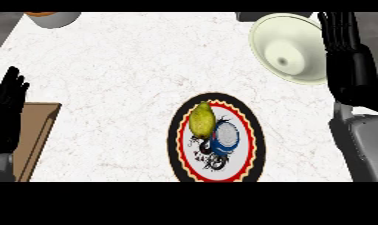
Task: Pick the can from the plate and place it in the bowl
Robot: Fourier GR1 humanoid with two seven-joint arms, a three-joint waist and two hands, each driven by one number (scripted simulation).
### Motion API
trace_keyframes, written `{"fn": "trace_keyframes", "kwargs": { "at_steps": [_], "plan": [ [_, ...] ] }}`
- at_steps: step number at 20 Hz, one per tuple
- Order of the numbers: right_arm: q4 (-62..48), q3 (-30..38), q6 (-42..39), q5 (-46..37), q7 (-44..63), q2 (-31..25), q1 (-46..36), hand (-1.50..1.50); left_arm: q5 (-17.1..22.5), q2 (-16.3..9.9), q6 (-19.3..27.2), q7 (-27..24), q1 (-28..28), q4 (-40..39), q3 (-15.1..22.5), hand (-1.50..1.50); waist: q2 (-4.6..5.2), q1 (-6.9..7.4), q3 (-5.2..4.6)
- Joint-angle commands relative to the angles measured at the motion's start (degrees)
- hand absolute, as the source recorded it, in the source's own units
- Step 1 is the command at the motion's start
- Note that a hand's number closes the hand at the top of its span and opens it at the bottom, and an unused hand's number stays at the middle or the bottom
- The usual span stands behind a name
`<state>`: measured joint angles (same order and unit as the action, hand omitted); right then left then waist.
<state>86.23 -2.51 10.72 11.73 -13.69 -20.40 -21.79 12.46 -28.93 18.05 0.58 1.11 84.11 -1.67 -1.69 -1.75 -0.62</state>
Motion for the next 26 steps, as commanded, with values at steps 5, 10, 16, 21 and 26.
{"fn": "trace_keyframes", "kwargs": {
  "at_steps": [5,10,16,21,26],
  "plan": [
    [1.75,-7.03,10.36,-0.2,18.51,10.2,7.78,-1.5,8.09,4.78,-8.38,-2.98,5.04,6.11,1.46,0.0,1.12,0.61,0.31],
    [-5.59,-8.2,25.5,-16.33,28.16,5.73,15.02,-1.5,11.1,7.45,-10.44,-1.61,5.9,6.71,3.23,0.0,1.27,-0.75,0.12],
    [6.96,-16.76,30.72,-36.37,48.68,0.07,13.12,-1.5,12.99,8.09,-12.77,-1.62,5.24,6.83,2.48,0.0,1.18,0.84,0.3],
    [5.53,-17.35,9.85,-34.68,64.14,-8.54,6.07,-1.5,12.92,8.8,-15.15,-4.39,3.27,5.89,3.13,0.0,1.46,2.05,0.22],
    [5.47,-24.35,-11.65,-22.81,74.6,-9.47,3.09,-1.5,13.34,8.22,-14.87,-1.36,6.67,6.67,3.62,0.0,1.82,3.68,0.09]
  ]
}}
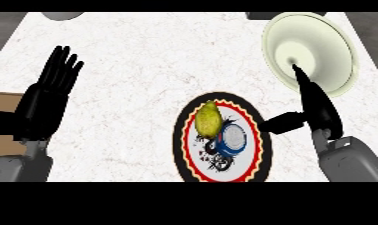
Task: Pick the can from the plate and place it in the bowl
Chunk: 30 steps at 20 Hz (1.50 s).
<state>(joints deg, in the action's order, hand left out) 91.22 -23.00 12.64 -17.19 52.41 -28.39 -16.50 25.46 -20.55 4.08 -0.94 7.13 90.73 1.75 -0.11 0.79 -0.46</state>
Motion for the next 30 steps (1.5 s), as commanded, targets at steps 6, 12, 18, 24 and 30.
{"fn": "trace_keyframes", "kwargs": {
  "at_steps": [6,12,18,24,30],
  "plan": [
    [5.21,-1.99,-28.04,22.68,25.02,-1.29,-11.75,-1.5,-0.92,0.56,-0.53,-1.2,-0.25,-0.79,0.43,0.0,-0.16,0.31,0.15],
    [-1.32,-3.08,-24.49,27.26,32.67,1.19,-21.3,-1.5,0.37,-0.09,-2.45,-0.49,1.63,-2.35,-0.91,0.0,0.12,0.16,0.27],
    [-1.79,-7.5,-17.56,29.19,32.78,3.14,-22.18,-1.5,0.85,-0.13,-0.32,3.19,1.04,0.99,-1.71,0.0,-0.34,-0.43,0.31],
    [2.88,-12.51,-12.88,27.95,32.82,1.68,-18.3,-1.5,0.12,0.31,-2.68,-1.1,-1.07,-1.82,-2.63,0.0,-0.4,-1.54,0.27],
    [7.29,-16.07,-10.52,18.91,31.43,1.31,-14.54,-1.5,-0.46,0.1,-2.12,0.31,0.79,-2.48,-3.54,0.0,-0.14,-1.44,0.38]
  ]
}}
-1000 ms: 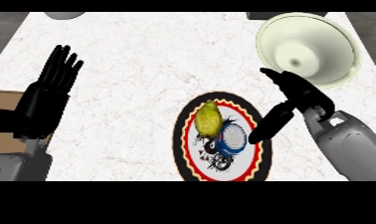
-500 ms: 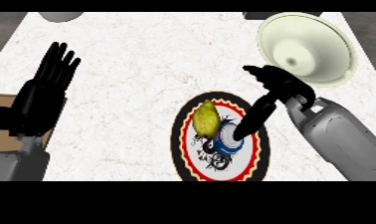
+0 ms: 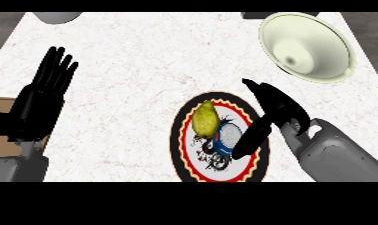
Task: Pick the can from the plate and place it in the bowl
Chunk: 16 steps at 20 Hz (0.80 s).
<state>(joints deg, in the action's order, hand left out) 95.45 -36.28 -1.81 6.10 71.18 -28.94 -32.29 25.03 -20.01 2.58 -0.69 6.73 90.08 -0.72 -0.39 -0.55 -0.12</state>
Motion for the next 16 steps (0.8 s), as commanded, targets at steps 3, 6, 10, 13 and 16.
{"fn": "trace_keyframes", "kwargs": {
  "at_steps": [3,6,10,13,16],
  "plan": [
    [0.64,-3.33,4.68,-6.99,12.64,4.28,0.15,-1.5,0.7,-0.11,-1.34,1.01,3.38,-3.15,-1.15,0.0,0.3,0.07,0.03],
    [2.82,-1.92,3.48,-7.94,11.96,3.14,2.09,-1.5,0.02,0.54,-1.95,-1.23,0.16,-1.26,-1.33,0.0,0.19,0.32,0.06],
    [-0.74,-3.37,4.0,-10.66,10.89,6.92,3.04,-1.5,-0.8,0.96,0.16,1.86,0.53,1.83,-0.58,0.0,0.21,0.76,0.09],
    [-4.21,-2.75,1.94,-9.8,9.59,7.61,2.81,-1.5,-1.32,2.12,-0.93,-0.31,-0.17,-0.04,-0.21,0.0,0.36,0.87,0.06],
    [-5.84,-3.27,1.72,-10.96,9.12,9.06,3.42,-1.5,-2.09,1.37,-0.99,0.75,-0.61,1.48,-0.12,0.0,0.37,0.97,0.07]
  ]
}}
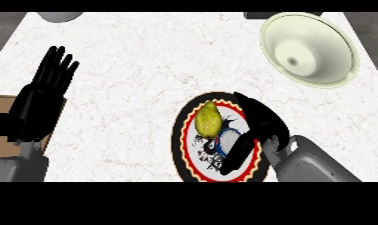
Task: Pick the can from the plate and place it in the bowl
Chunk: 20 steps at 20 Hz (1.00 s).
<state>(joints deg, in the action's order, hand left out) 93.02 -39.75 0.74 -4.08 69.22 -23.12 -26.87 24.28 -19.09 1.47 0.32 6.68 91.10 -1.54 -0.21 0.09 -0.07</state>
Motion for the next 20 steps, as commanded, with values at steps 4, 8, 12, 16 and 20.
{"fn": "trace_keyframes", "kwargs": {
  "at_steps": [4,8,12,16,20],
  "plan": [
    [-2.52,0.84,-2.59,0.06,9.27,2.22,0.29,-1.5,-0.67,1.13,-1.14,-1.05,-0.2,-0.82,-0.04,0.0,0.15,-0.11,0.03],
    [-6.97,1.22,-3.55,-0.4,8.88,4.63,-1.86,1.5,-0.67,0.93,-0.93,-0.72,1.4,-2.77,-1.34,0.0,0.23,-0.09,0.01],
    [-8.45,-0.45,-9.09,-1.12,3.04,2.17,-3.2,1.5,-1.02,0.88,-1.82,-0.84,1.85,-2.89,-1.31,0.0,0.24,0.21,0.04],
    [-8.26,-2.91,-8.2,-4.06,1.53,2.27,-1.78,1.5,-0.84,1.02,-1.7,-0.23,2.91,-4.05,-2.21,0.0,0.21,-0.1,0.04],
    [-10.77,-1.23,-10.65,-4.12,1.72,4.44,-5.51,1.5,-2.78,3.64,-0.28,-0.25,0.32,-0.11,0.47,0.0,0.2,0.14,0.04]
  ]
}}
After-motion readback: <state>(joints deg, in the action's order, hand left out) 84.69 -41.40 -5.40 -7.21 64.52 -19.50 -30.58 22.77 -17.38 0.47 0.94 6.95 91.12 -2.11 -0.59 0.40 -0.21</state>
